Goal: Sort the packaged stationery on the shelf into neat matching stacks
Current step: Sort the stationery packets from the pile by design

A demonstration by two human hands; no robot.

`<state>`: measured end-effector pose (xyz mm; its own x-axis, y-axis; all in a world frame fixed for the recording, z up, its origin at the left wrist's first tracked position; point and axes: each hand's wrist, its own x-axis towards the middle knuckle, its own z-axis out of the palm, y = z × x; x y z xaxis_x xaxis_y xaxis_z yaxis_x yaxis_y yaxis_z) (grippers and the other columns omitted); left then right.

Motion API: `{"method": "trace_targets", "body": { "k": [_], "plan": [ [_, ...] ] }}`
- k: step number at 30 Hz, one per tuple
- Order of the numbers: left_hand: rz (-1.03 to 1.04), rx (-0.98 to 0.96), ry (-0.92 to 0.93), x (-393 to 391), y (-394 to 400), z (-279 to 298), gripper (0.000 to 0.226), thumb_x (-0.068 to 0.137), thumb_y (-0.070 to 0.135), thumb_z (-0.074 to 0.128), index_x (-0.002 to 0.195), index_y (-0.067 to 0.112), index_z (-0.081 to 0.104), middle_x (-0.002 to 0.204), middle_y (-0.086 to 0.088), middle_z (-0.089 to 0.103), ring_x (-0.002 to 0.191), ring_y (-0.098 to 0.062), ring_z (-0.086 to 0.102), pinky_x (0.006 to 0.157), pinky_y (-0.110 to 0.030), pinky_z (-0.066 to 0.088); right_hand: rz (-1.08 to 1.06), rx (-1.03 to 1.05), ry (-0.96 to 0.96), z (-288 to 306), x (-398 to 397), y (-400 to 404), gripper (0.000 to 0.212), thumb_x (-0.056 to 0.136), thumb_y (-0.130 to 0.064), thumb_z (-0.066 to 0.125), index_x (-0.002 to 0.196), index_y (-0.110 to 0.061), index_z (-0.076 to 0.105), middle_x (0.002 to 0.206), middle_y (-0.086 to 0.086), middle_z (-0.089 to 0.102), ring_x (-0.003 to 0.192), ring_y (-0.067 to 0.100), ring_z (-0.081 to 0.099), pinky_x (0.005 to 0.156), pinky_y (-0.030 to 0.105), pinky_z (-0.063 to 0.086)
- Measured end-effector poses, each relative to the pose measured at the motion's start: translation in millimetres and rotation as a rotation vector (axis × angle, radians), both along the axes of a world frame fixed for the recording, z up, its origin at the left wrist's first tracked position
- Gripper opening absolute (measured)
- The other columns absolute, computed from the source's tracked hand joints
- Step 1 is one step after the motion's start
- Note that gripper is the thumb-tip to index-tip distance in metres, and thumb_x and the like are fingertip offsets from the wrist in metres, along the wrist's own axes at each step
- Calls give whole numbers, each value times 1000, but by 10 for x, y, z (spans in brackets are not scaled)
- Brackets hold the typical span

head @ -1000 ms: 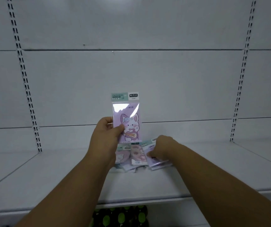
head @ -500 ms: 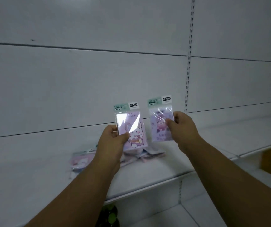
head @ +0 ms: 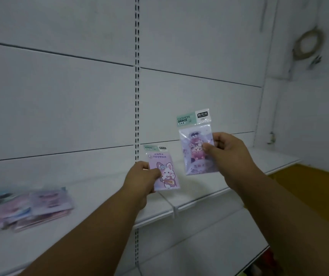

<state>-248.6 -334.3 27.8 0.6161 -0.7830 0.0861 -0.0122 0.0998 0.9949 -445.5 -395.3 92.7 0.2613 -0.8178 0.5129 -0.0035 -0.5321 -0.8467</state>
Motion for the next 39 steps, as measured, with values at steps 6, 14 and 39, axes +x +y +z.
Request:
{"method": "trace_targets", "body": {
  "k": [6, 14, 39],
  "plan": [
    [36, 82, -98, -323, -912, -68, 14, 85, 4, 60, 72, 2, 58, 76, -18, 70, 56, -21, 72, 46, -32, 58, 47, 40, -15, -79, -217, -957, 15, 91, -13, 62, 83, -25, 66, 77, -4, 76, 70, 14, 74, 50, 22, 56],
    [151, 376, -223, -215, -1720, -165, 14, 81, 8, 69, 78, -6, 68, 72, -20, 72, 54, -29, 63, 59, -36, 56, 151, 125, 8, -256, 73, -1997, 12, 87, -7, 65, 89, -17, 72, 81, 10, 76, 78, 31, 73, 72, 45, 61],
    [343, 324, -160, 11, -2123, 146, 19, 90, 19, 66, 80, 2, 66, 72, -9, 73, 47, -11, 61, 43, -22, 42, 480, 349, 384, -567, 437, -2605, 16, 82, -10, 73, 91, 0, 65, 80, 16, 75, 65, 23, 74, 55, 34, 60]
  ]
}}
